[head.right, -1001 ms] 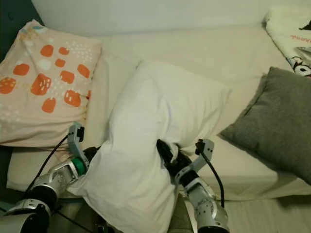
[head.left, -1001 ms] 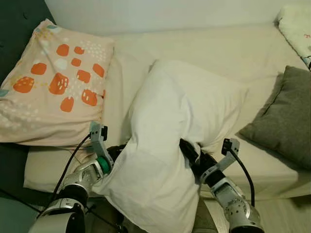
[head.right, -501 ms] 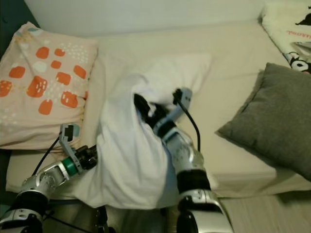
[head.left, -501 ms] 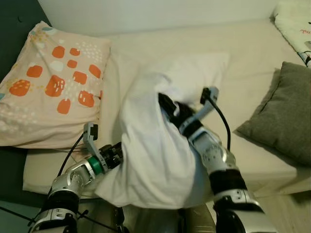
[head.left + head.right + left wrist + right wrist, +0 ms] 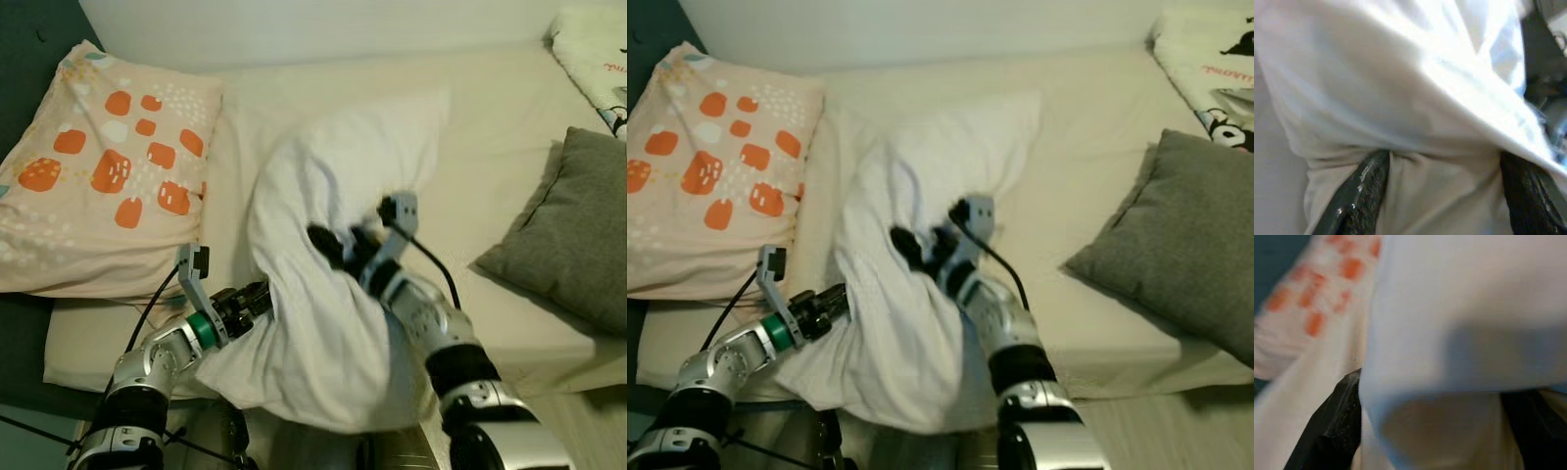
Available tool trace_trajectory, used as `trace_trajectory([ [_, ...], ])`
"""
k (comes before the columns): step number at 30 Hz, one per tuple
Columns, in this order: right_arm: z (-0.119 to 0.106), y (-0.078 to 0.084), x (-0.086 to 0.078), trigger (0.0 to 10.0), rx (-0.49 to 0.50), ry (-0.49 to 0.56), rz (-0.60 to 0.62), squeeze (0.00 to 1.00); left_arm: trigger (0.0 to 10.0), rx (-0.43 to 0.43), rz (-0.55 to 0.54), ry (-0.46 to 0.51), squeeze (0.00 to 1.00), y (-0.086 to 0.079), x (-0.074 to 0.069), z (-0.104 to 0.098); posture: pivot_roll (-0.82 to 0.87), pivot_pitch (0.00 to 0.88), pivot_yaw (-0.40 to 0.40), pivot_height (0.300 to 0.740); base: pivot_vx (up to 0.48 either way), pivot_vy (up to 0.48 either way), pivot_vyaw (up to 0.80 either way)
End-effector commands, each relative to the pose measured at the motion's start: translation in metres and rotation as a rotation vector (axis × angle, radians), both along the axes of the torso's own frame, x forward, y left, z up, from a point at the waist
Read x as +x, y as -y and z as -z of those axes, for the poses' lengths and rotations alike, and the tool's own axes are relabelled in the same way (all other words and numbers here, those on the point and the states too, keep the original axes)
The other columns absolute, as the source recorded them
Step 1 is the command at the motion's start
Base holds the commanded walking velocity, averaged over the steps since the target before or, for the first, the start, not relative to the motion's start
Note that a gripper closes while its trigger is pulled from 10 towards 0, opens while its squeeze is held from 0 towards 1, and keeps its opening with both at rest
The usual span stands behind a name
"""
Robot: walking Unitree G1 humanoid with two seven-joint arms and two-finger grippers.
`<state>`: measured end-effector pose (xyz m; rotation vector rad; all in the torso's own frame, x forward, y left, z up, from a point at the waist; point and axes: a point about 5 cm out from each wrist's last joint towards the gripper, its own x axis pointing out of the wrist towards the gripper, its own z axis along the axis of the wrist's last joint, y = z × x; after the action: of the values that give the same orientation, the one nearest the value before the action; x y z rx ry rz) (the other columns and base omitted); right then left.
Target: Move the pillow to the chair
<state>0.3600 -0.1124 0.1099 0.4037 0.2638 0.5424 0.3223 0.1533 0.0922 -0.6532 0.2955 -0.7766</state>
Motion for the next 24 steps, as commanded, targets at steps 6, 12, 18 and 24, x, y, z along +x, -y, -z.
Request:
trace_trajectory([
  [6,0.015,0.034,-0.003,10.0,-0.11,-0.094,0.052,0.0,10.0,-0.053,-0.014,0.09,1.0,-0.032,-0.01,-0.034,-0.03,0.129,0.127,0.61,0.0,0.0,0.0],
  [12,0.018,0.049,-0.004,10.0,-0.131,-0.094,0.084,0.0,10.0,0.001,0.006,0.04,1.0,-0.034,-0.038,-0.015,-0.02,0.124,0.123,0.61,0.0,0.0,0.0],
  [18,0.027,0.063,-0.011,10.0,-0.119,-0.117,0.125,0.0,10.0,0.029,-0.208,-0.032,1.0,-0.059,-0.045,0.01,-0.02,0.128,0.104,0.61,0.0,0.0,0.0],
  [24,0.034,0.077,-0.017,10.0,-0.071,-0.159,0.163,0.0,10.0,0.167,-0.41,-0.08,1.0,-0.075,-0.034,0.035,-0.03,0.131,0.086,0.61,0.0,0.0,0.0],
])
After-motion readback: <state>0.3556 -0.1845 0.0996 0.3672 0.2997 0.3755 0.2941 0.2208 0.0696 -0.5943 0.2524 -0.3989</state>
